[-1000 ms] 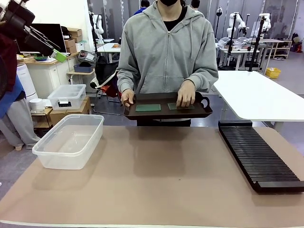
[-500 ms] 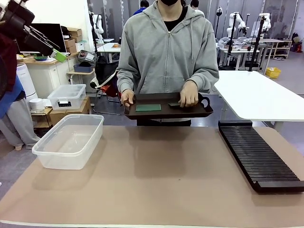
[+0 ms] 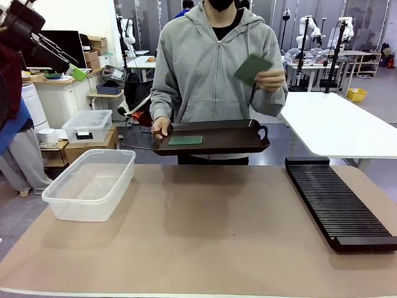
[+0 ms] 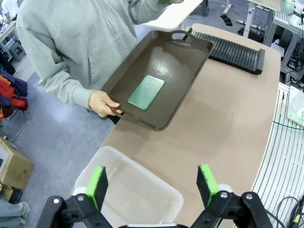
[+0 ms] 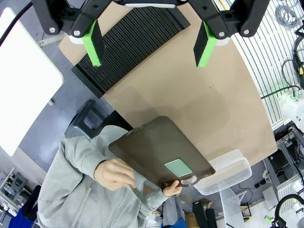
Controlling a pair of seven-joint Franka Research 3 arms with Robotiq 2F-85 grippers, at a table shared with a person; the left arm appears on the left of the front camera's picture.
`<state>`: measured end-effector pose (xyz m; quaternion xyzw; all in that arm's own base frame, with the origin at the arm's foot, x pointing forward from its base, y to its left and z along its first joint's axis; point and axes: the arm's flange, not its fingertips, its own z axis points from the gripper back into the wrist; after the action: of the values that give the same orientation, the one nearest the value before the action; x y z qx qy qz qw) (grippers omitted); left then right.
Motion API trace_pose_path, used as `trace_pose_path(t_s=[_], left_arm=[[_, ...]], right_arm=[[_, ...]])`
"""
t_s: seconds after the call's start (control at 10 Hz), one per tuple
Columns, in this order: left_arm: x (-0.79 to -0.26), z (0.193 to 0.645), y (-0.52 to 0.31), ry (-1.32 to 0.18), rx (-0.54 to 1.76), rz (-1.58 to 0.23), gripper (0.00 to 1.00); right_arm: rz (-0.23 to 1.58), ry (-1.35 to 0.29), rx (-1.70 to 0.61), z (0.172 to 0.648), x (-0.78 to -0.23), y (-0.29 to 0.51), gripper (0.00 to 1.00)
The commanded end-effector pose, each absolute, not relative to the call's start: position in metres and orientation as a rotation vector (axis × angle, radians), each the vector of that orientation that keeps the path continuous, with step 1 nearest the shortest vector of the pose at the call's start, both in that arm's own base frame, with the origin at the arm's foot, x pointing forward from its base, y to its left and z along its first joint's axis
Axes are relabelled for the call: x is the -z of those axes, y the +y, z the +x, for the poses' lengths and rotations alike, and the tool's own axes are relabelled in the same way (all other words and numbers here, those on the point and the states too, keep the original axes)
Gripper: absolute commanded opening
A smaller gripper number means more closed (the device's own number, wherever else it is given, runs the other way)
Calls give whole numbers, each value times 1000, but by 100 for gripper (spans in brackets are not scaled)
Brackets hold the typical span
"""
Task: Sort PCBs into racks and boxes based on the side picked up.
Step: Pick up the Blank PCB handed by the Human.
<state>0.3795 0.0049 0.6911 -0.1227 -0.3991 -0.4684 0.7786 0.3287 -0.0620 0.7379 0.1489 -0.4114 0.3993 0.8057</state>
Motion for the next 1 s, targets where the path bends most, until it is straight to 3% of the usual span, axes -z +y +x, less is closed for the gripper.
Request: trace_pose_path(t_s=[0.0, 0.9], left_arm=[[-691, 379, 5, -859, 1021, -271, 100], [-691, 379, 5, -859, 1021, -271, 100]], right_arm=[[318, -886, -857, 329, -737, -61, 100], [318, -886, -857, 329, -737, -61, 100]])
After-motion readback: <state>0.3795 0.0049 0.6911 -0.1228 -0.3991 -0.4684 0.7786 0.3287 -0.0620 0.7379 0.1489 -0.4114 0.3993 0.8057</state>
